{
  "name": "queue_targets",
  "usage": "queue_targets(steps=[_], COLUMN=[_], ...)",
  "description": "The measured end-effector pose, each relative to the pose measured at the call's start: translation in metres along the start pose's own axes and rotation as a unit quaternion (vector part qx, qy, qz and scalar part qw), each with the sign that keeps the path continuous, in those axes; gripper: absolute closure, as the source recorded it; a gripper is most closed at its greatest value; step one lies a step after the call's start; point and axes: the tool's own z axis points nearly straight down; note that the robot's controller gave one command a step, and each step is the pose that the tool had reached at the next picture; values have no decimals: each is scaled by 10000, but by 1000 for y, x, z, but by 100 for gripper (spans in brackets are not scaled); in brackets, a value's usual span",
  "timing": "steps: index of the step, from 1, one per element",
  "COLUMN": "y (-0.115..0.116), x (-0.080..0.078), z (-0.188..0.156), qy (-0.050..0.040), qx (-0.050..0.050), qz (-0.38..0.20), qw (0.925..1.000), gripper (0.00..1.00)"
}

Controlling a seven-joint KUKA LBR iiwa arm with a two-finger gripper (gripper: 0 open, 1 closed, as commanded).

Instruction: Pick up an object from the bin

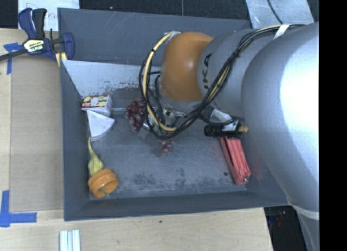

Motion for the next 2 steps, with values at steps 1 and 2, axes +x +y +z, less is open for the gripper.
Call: queue_targets(steps=[1,2], y=[0,-2], x=[0,1], z=[-6,-25], qy=[-2,40], qx=[0,43], qz=[-2,-7], qw=[10000,10000], gripper=[100,100])
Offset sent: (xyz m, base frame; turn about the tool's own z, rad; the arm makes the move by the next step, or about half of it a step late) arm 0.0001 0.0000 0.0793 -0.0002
